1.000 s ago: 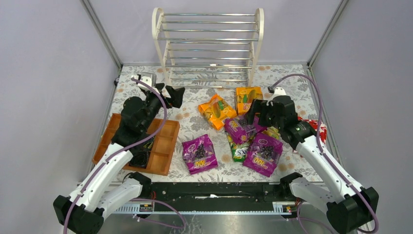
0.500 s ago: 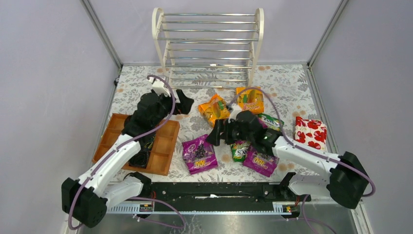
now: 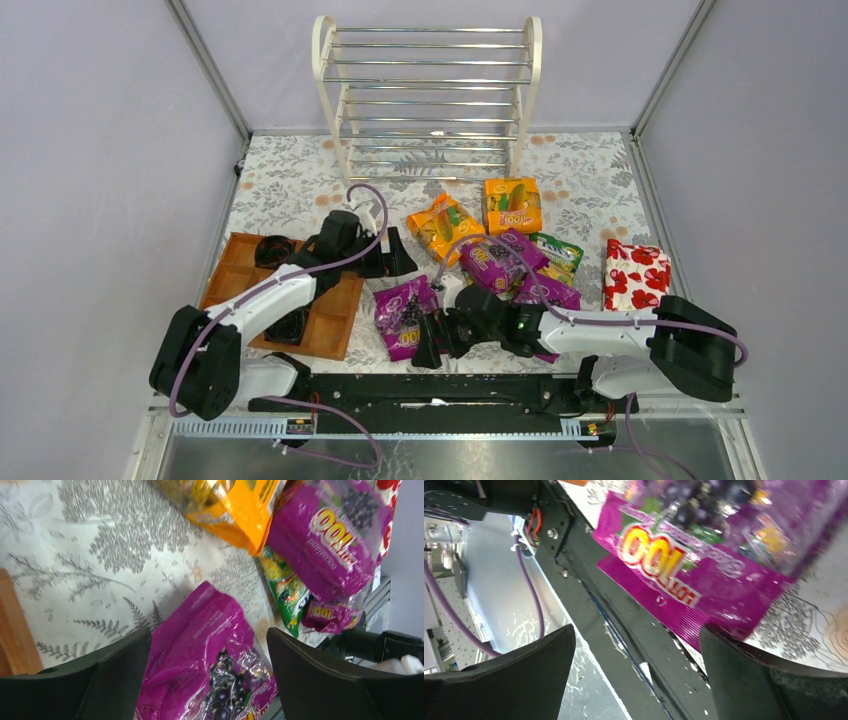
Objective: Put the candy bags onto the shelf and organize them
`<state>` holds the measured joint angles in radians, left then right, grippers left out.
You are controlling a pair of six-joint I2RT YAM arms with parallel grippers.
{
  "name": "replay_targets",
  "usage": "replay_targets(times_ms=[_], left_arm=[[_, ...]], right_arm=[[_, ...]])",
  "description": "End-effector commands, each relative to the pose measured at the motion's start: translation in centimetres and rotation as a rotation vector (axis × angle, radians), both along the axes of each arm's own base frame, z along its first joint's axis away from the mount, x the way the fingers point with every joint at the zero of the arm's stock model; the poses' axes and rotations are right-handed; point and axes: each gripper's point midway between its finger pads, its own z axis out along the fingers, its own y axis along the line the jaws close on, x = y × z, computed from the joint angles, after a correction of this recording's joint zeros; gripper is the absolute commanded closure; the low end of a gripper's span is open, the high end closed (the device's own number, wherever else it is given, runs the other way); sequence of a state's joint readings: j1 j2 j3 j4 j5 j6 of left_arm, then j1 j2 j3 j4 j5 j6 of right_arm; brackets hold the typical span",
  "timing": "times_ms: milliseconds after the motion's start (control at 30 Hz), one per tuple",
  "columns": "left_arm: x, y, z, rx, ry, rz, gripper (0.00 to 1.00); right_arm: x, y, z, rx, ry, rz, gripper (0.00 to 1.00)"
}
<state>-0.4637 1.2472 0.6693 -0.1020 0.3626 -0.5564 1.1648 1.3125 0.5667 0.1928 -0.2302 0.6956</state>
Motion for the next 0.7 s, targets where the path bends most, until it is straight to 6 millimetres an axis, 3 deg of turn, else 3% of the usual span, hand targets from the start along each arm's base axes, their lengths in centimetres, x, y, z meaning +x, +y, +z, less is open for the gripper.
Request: replay_targets(times_ms=[0, 133, 200, 400, 467, 567, 667], left_arm=[[-2.5, -1.3, -1.6, -0.069, 0.095, -0.055, 0.14], [-5.1, -1.6, -3.5, -0.077, 0.157, -0.068, 0.28], [-6.1, -2.0, -3.7, -0.107, 0.173, -0.06, 0.37], [-8.1, -2.4, -4.4, -0.159, 0.208, -0.021, 0.61], [-8.4, -2.6, -4.0, -0.172, 0.194, -0.014, 0.62], [-8.0, -2.4, -3.2, -0.157, 0.147, 0.0, 0.6], [-7.0, -2.0, -1.9, -0.115, 0.09, 0.012, 0.48]], right_arm=[[0.4, -1.2, -0.5, 0.013, -0.014, -0.082, 0.0], [3.3, -2.4, -0.4, 0.023, -0.107, -0.244, 0.0], [5.1, -1.9, 0.3, 0.036, -0.146, -0.288, 0.0], [10.6, -1.2, 1.6, 0.11, -0.058, -0.392, 0.04], [12.4, -1.4, 2.6, 0.128, -0.073, -0.398, 0.05], [14.7, -3.0, 3.4, 0.013, -0.155, -0.419, 0.0], [15.2, -5.1, 3.8, -0.129, -0.215, -0.419, 0.0]])
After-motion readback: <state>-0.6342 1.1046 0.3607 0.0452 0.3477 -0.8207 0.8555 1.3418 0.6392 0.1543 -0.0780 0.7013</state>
